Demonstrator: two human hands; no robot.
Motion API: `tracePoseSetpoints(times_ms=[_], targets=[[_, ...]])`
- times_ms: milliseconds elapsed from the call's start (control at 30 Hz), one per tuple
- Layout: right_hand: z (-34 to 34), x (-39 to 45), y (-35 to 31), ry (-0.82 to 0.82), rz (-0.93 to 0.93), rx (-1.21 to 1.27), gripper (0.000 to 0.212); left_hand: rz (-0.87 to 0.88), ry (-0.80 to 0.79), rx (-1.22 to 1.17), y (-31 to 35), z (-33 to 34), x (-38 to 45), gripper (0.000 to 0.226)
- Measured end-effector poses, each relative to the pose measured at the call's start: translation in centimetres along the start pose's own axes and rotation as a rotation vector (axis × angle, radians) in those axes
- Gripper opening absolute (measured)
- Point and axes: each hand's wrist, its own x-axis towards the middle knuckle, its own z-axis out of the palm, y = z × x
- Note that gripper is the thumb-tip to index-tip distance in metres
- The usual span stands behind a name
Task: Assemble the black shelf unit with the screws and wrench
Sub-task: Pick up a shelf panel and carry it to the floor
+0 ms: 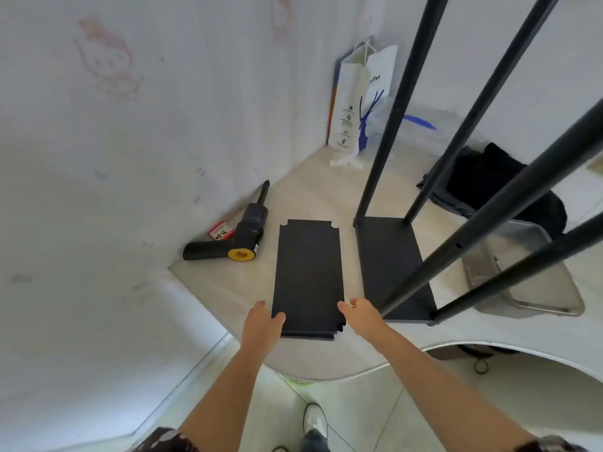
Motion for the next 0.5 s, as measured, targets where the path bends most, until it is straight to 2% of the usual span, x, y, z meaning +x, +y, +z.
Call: tracePoseSetpoints(times_ms=[100,233,367,500], targets=[[0.0,1.4,-0.5,-0.07,0.086,0.03,0.046,-0.07,-0.015,-0.023,0.4,-0.1,1.2,0.043],[0.5,2.7,-1.0,-0.133,0.188,0.107,0.04,-0.079,-0.102,-0.028,0.7,0.3,2.3,0.03],[0.9,3.5,-1.0,-0.13,0.233,0.192,0.022,-0.077,-0.119,0.038,0.5,1.2,2.2,0.042],[0.9,3.7,-1.4,-0.124,0.309,0.38,0.016,-0.128,-0.116,0.023,1.0,1.3,2.3,0.04]])
